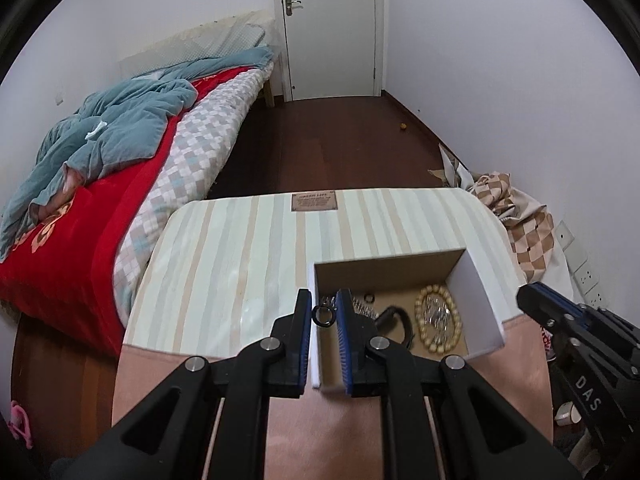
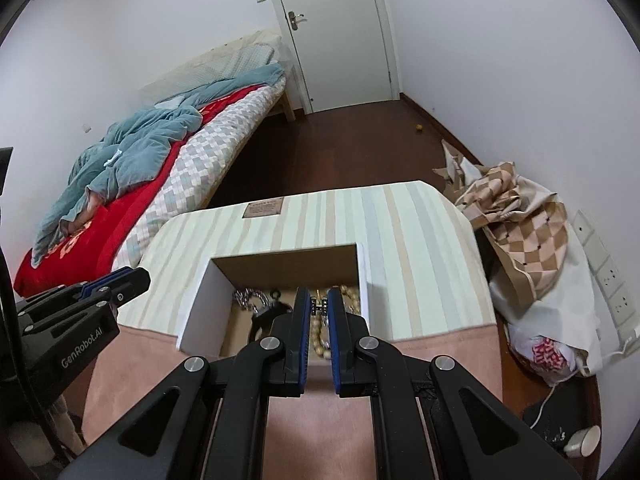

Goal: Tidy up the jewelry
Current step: 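Carry the ring and earring into the white box and open both grippers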

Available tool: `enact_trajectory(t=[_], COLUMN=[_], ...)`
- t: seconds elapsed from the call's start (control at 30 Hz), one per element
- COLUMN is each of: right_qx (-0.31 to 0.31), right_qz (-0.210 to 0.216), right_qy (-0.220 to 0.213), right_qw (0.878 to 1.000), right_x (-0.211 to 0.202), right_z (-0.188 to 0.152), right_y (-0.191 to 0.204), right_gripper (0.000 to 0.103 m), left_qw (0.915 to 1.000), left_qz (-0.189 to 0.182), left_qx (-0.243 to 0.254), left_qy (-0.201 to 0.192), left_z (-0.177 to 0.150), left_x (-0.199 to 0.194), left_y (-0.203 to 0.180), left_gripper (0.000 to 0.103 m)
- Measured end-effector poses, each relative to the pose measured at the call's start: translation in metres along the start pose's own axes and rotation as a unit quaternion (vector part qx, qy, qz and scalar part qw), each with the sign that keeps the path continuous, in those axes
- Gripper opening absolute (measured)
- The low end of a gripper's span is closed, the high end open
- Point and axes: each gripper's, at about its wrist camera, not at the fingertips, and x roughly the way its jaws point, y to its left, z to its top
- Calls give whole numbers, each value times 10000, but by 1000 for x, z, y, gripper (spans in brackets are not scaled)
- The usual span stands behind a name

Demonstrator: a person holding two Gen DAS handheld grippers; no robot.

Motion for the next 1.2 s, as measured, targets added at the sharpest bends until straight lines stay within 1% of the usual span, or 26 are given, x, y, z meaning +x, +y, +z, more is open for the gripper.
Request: enact_trajectory(t=[0.13,0.23,0.27,0.37,0.43,0.53,0.6,0.67,0.7,0.73,0.77,0.8,0.83,0.93,0.97,1.0,1.03,1.07,1.1,1.13,1.17,1.2], right_qx=[58,95,118,173,204,306,497,610,646,674,721,796,831,784,730,619,525,417,320,248,134,61], right_qz=[178,351,474,677,795,1071,1223,1234,1234,1222,1231,1249,1225,991,883,648,442,230,31,-130,-340,-465], right_qy=[246,546,733,1090,1231,1512,1729,1840,1840,1824,1809,1786,1755,1626,1592,1542,1523,1525,1544,1567,1602,1632], right_qw=[9995,9978,9961,9916,9890,9822,9760,9733,9730,9733,9731,9727,9733,9786,9806,9840,9859,9872,9875,9873,9864,9855], right_x=[25,50,60,83,95,113,126,133,134,134,132,130,127,114,109,102,96,91,87,84,80,77], right_z=[19,31,35,42,44,48,51,50,49,49,48,47,46,44,45,43,43,42,40,39,36,33], right_y=[-6,-13,-15,-19,-19,-18,-19,-20,-20,-20,-21,-24,-26,-30,-31,-30,-29,-28,-25,-24,-21,-19], right_gripper=[9,9,9,9,9,9,10,10,11,15,19,31,39,40,40,41,49,54,65,74,77,83], left_qw=[9997,9987,9981,9958,9944,9926,9914,9913,9918,9926,9934,9938,9941,9943,9943,9944,9945,9945,9943,9939,9933,9928], left_qz=[-127,-238,-286,-435,-502,-527,-518,-433,-404,-333,-279,-264,-224,-114,-61,9,61,133,185,241,290,336], left_qx=[-9,8,-3,-80,-125,-226,-333,-411,-410,-412,-431,-457,-491,-529,-525,-500,-469,-428,-391,-336,-283,-254], left_qy=[199,442,552,797,917,1069,1159,1172,1144,1094,1028,975,938,920,924,927,930,950,978,1027,1079,1119], left_z=[16,25,27,33,36,40,42,43,44,44,45,45,44,41,39,36,32,27,23,18,13,10], left_x=[22,42,50,66,74,82,86,86,85,83,79,76,73,65,64,61,59,57,56,56,56,56], left_y=[-1,0,1,5,7,11,13,17,19,21,23,26,29,36,38,39,40,40,40,39,38,37], left_gripper=[10,10,10,10,12,14,15,26,38,56,63,71,71,72,75,87,99,102,102,102,102,102])
